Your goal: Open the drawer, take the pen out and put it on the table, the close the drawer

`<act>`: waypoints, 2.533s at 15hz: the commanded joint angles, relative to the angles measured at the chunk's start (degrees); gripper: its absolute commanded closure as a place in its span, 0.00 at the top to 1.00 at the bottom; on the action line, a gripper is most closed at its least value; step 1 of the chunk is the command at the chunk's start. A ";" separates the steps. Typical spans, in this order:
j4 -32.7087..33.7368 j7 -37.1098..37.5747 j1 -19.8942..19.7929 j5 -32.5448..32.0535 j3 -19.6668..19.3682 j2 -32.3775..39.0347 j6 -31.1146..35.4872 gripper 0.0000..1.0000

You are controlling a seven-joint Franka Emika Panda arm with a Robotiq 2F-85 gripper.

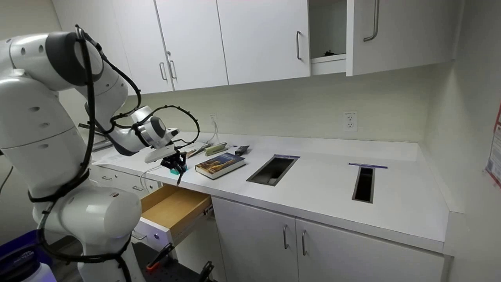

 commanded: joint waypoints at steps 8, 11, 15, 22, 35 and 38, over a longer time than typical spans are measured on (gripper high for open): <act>5.82 8.99 -15.99 -0.91 -9.73 0.96 0.66 0.04; 6.88 13.63 -19.89 -1.82 -12.47 2.52 1.54 0.04; 6.12 14.17 -20.38 -1.87 -13.37 1.97 0.57 0.18; 16.15 23.33 -22.24 1.06 -16.14 9.62 0.11 0.05; 44.59 31.18 -21.35 19.21 -30.45 38.21 -2.29 0.04; 48.11 30.93 -21.75 23.35 -31.48 41.58 -3.90 0.04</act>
